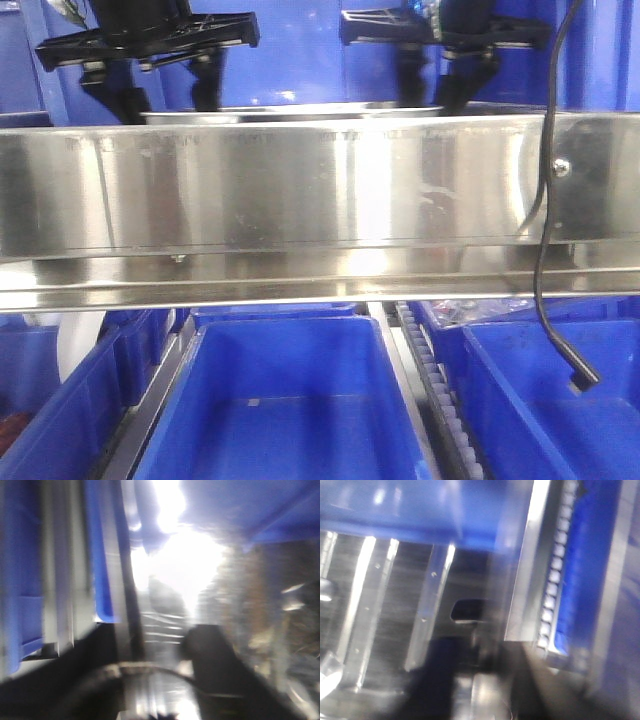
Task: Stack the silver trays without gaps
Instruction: 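Lift the gripped silver tray and pull it off the shelf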
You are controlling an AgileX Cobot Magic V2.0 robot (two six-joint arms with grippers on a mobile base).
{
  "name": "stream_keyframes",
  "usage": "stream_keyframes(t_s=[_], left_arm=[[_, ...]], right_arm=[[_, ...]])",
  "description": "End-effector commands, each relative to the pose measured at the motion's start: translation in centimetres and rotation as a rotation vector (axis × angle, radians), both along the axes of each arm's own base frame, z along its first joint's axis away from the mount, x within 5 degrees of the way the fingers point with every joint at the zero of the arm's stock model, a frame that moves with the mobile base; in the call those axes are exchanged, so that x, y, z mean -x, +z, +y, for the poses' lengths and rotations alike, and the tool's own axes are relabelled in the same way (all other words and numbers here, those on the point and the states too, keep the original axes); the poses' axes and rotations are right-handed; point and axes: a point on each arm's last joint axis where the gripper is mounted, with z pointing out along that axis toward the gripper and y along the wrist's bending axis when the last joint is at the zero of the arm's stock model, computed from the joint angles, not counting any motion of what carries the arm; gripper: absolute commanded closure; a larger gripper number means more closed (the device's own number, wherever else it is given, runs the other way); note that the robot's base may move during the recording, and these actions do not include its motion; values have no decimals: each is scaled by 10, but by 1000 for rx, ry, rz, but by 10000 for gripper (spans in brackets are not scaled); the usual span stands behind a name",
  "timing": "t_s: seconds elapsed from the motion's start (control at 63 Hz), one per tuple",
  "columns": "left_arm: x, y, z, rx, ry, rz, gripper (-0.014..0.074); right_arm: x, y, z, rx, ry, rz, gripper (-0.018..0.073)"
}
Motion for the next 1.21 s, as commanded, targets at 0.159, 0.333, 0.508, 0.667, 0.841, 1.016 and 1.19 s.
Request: stream_keyframes(t_s=[0.159, 0.333, 0.508, 0.667, 0.841, 1.016, 1.19], left_arm=[[8, 28, 2, 34, -1, -44, 635], [14, 47, 5, 22, -22, -52, 642], [30, 74, 13, 21, -37, -85, 642], [52, 97, 19, -31, -58, -115, 642], [81, 120, 16, -63, -103, -162, 642], [111, 123, 16, -69, -153, -164, 642], [138, 107, 19, -92, -195, -108, 642]], right_arm=[[12, 35, -4, -28, 18, -67, 498], [20, 50, -7, -40, 18, -97, 498], [37, 79, -14, -67, 18, -158, 498], [60, 109, -17, -95, 36, -219, 498], [89, 125, -9, -66, 76, -238, 498], [121, 127, 4, -38, 113, -251, 498], [147, 119, 9, -31, 126, -251, 498]])
